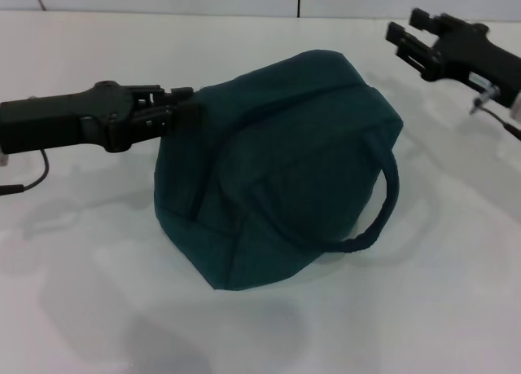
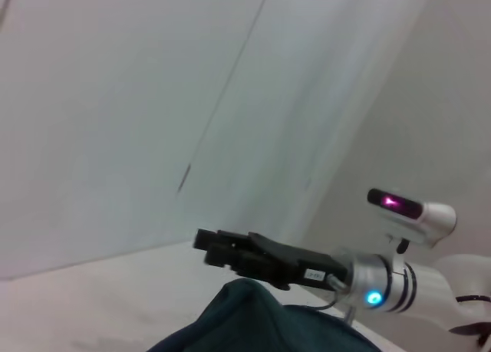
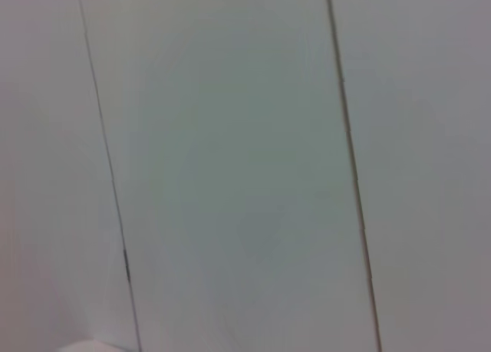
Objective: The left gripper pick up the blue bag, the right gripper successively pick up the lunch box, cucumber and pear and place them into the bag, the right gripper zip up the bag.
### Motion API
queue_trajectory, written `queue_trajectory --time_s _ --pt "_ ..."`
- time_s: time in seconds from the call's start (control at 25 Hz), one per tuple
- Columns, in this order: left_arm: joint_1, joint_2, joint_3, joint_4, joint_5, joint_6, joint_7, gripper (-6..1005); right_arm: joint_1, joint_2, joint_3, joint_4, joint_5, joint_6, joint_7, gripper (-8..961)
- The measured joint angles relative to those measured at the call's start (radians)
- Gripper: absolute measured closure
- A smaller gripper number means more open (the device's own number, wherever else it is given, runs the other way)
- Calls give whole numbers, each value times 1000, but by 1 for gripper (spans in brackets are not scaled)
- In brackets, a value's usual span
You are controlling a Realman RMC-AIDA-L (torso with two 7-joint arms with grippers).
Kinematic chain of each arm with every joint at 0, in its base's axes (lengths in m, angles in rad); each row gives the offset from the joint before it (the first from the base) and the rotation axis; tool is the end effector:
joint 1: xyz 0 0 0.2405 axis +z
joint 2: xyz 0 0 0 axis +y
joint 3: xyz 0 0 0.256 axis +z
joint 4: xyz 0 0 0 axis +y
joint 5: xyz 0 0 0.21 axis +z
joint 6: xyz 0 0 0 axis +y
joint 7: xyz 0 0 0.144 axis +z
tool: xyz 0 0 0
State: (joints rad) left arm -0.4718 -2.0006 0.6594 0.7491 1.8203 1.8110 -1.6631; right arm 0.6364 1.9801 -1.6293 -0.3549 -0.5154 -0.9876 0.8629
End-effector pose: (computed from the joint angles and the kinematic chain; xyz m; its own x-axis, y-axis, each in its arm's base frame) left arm -0.2524 0.3140 0.0627 0.6213 0.4452 0.6448 0.5419 -0.8385 0.0568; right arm 0.2238 0.4076 -0.0198 0.6917 -0.0885 -0.7168 -0.5598 -0.6927 -0.4547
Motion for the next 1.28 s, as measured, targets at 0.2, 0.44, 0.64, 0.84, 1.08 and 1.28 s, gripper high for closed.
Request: queue_trajectory --time_s 0.2,0.44,0.64,0.84,1.08,1.28 --pt "25 1 0 -1 -3 -2 17 710 74 28 -2 -6 -85 109 -37 513" --pt "88 2 0 -3 1 -42 74 548 125 40 -11 -7 -201 193 -41 513" --pt "137 2 0 -5 6 -86 101 549 130 40 -78 -10 -205 182 -28 512" --pt "149 -4 1 -23 33 -165 129 549 85 40 -153 -66 -205 174 25 511" --pt "138 -5 1 -32 44 -182 132 550 -63 32 -189 -242 -256 171 92 510" --pt "136 1 -16 -24 29 -181 133 550 -199 35 -45 -363 -355 165 72 509"
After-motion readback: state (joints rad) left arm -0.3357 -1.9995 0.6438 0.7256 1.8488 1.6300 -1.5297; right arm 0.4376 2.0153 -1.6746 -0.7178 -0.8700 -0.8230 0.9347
